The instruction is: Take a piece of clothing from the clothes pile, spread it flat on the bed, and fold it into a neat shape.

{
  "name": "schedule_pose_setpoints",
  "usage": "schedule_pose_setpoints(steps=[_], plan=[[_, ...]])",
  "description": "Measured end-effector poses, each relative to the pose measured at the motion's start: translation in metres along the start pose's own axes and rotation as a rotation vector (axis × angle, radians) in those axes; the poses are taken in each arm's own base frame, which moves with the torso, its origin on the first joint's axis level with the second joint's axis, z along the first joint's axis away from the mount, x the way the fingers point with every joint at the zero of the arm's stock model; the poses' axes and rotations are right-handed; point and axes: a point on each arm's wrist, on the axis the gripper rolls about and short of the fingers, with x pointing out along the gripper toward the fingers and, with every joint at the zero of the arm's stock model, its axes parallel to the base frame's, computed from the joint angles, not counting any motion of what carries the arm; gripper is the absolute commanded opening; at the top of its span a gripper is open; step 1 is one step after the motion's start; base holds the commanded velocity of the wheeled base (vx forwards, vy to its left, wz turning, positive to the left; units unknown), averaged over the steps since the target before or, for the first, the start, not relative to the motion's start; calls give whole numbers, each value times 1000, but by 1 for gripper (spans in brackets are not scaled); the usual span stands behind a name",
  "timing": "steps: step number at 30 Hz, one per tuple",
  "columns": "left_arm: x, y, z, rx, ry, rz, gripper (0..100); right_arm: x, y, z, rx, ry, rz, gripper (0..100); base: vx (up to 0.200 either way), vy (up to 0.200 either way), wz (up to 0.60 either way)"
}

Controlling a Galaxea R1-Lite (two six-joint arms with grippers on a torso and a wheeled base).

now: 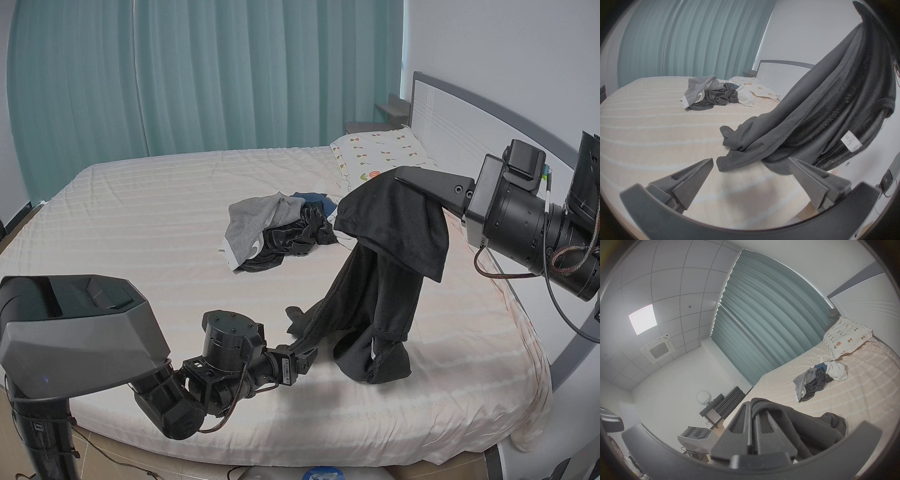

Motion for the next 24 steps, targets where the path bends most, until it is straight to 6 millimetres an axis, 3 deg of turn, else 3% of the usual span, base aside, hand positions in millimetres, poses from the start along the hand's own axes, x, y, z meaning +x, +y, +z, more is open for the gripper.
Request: schedule_pose_setpoints(steps=[9, 17, 18, 24], plan=[[34, 1, -2, -7, -18, 10, 100, -1, 14, 4, -2, -5, 38, 0, 0, 0, 0], [58, 7, -21, -51, 16, 25, 100, -4, 22, 13, -8, -38, 68, 0, 0, 0, 0], [60, 8, -23, -65, 19, 25, 0, -4, 22, 13, -7, -38, 69, 0, 0, 0, 0], [66, 4, -25, -141, 17, 4, 0, -3, 18, 12, 3, -36, 58, 0, 0, 0, 0]])
